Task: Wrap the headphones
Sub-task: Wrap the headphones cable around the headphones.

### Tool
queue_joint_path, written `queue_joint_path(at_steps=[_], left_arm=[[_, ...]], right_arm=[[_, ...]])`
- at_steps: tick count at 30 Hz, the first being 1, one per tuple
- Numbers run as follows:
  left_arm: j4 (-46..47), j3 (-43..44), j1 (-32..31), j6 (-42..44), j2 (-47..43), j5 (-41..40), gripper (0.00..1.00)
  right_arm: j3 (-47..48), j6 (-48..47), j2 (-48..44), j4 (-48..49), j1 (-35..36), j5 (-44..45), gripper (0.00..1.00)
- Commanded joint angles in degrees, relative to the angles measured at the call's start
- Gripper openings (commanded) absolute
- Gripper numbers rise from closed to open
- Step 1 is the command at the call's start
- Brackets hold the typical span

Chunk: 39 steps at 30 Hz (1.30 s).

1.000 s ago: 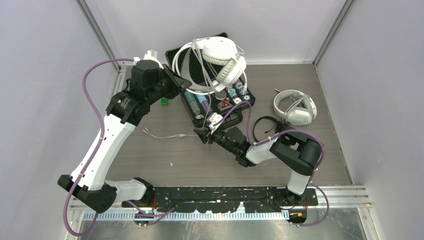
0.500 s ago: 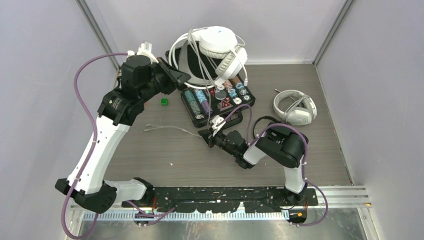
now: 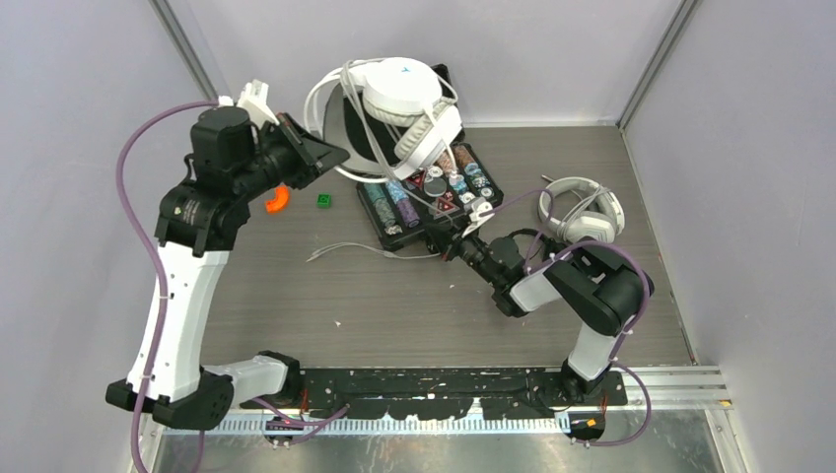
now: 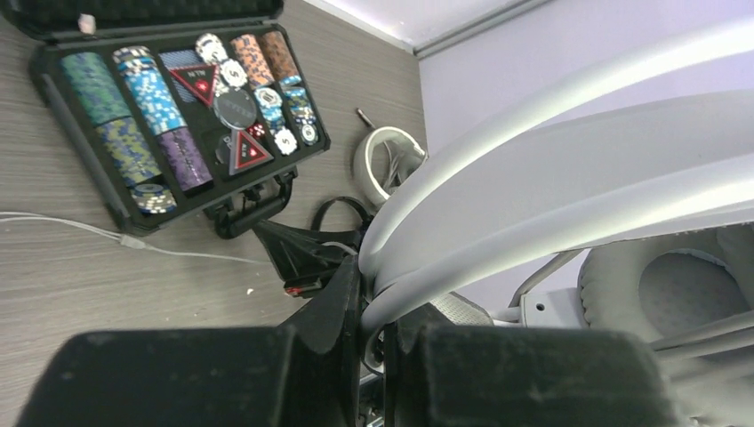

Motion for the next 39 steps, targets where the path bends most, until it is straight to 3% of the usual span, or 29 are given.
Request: queue_joint_path(at_steps=[1, 7, 13, 18, 22, 25, 30, 34, 36, 39], left_arm=[[2.3, 7.1, 1.8, 0.6, -1.5, 4.4, 0.00], [5.0, 8.4, 1.8, 1.3, 0.8, 18.5, 0.00], [-0.2, 5.0, 1.8, 14.5, 0.5, 26.6, 0.00], [-13.6, 6.1, 1.8, 32.6, 2.7, 22.2, 0.00], [-18.4, 5.2, 1.8, 41.3, 4.9, 21.7, 0.00], [-18.3, 2.0, 1.8, 46.6, 4.9, 21.0, 0.00], [-17.2, -2.8, 1.7, 54.6, 3.7, 12.4, 0.00], [-17.2, -4.0, 1.6, 59.1, 3.7, 16.1, 0.00], [-16.1, -5.4, 1.0, 60.2, 3.1, 17.2, 0.00], [-13.9, -8.2, -1.5, 62.4, 2.0, 10.9, 0.00]], right_arm=[[-1.0, 3.2, -1.5, 2.8, -1.6, -1.3, 0.00], [0.7, 4.9, -3.0, 0.7, -4.1, -2.9, 0.00], [2.1, 6.2, -9.2, -5.6, -7.3, -5.5, 0.00], [3.0, 6.5, -17.0, -17.1, -9.4, -6.4, 0.00], [6.2, 5.8, -22.6, -31.2, -10.7, -6.9, 0.00], [9.7, 7.5, -24.8, -40.5, -12.6, -8.2, 0.00], [14.9, 8.7, -28.9, -55.7, -14.8, -6.9, 0.00], [18.8, 8.7, -29.5, -62.9, -16.5, -7.1, 0.00], [21.0, 8.9, -29.0, -66.1, -16.8, -8.6, 0.00], [25.3, 9.8, -28.4, -72.1, -16.8, -14.7, 0.00]])
